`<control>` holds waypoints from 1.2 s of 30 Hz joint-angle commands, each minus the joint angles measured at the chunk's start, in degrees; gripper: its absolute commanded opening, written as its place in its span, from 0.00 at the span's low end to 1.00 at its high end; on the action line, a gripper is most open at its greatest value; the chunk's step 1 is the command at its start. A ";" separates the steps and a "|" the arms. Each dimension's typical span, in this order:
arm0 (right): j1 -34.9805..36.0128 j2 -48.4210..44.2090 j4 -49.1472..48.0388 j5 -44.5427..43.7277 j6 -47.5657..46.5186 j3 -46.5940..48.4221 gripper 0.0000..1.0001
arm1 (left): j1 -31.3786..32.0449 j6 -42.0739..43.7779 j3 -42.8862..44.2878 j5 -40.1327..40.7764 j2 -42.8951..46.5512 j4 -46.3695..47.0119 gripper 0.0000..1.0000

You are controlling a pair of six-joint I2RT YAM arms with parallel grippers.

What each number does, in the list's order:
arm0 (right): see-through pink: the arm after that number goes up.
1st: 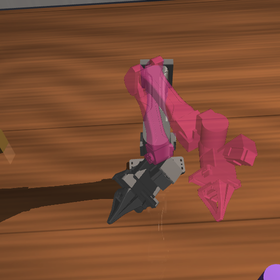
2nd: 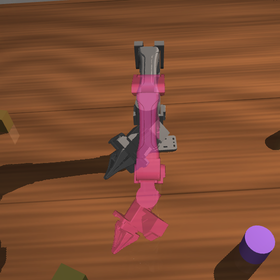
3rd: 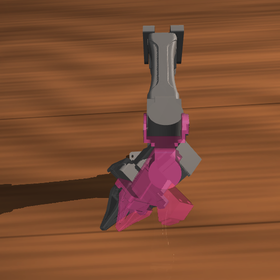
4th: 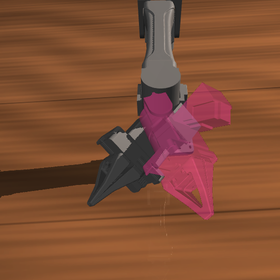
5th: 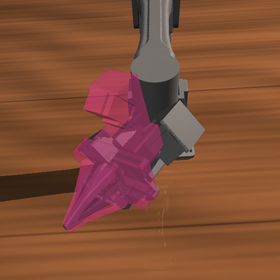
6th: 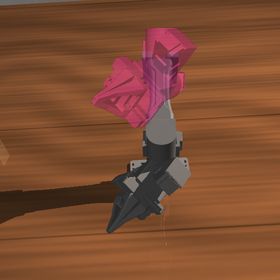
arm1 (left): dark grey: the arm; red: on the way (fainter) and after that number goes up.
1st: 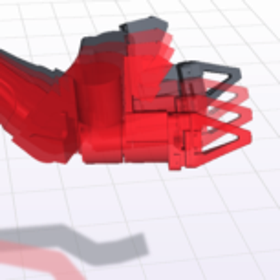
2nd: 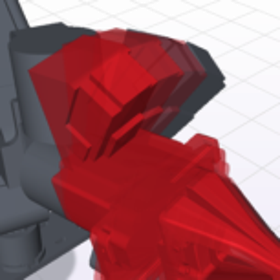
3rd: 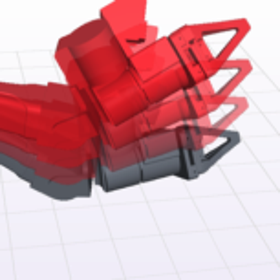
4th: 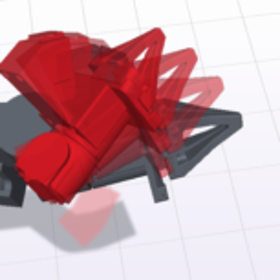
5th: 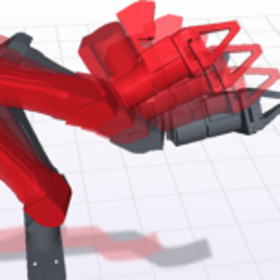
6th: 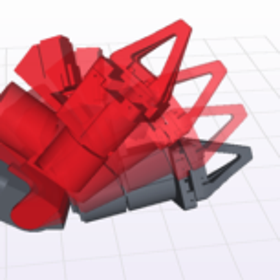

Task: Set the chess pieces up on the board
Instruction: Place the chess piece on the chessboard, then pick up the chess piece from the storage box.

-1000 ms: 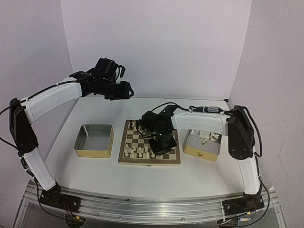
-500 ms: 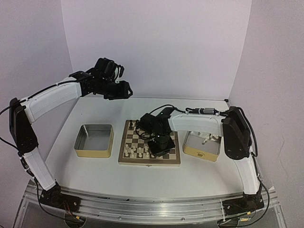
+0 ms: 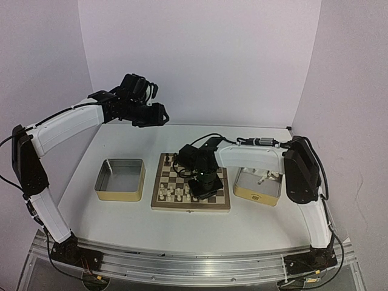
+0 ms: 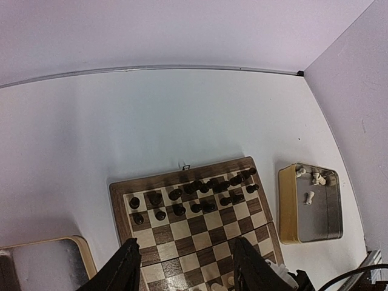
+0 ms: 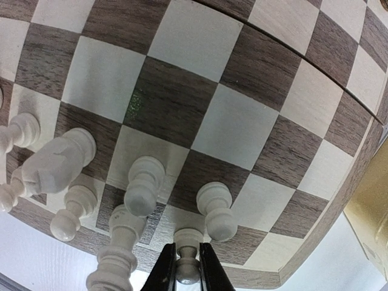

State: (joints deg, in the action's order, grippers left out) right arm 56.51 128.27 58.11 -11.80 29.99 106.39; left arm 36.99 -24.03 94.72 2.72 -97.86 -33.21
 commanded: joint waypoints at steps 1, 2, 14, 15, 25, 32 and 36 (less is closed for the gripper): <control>-0.06 0.32 0.25 -0.51 0.02 1.39 0.15 | -0.43 0.48 -0.15 0.00 2.63 0.27 0.51; -0.04 0.25 0.26 -0.58 0.03 1.42 0.16 | -0.43 0.47 -0.18 -0.08 2.60 0.33 0.51; -0.06 -2.32 0.42 -1.71 0.07 1.15 0.21 | -0.43 0.15 -0.06 -1.13 2.07 0.99 0.51; -0.02 -2.81 0.56 -1.88 0.06 1.24 0.21 | -0.47 0.08 -0.07 -1.21 1.98 1.12 0.51; -0.05 -8.54 3.49 -2.81 -0.11 1.14 0.24 | -0.43 0.04 0.83 -2.36 0.30 2.03 0.51; -0.76 -14.05 6.87 -7.39 0.51 1.05 0.25 | -0.43 -0.02 1.98 -4.81 -1.24 2.84 0.50; -6.51 -19.66 7.25 -9.66 2.21 -3.70 0.26 | -0.31 -0.33 2.84 -8.36 -2.89 3.73 0.51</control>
State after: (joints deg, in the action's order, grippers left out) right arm 55.53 116.02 62.63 -16.95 30.23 105.78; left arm 36.91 -24.08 94.80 -1.31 -98.89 -32.09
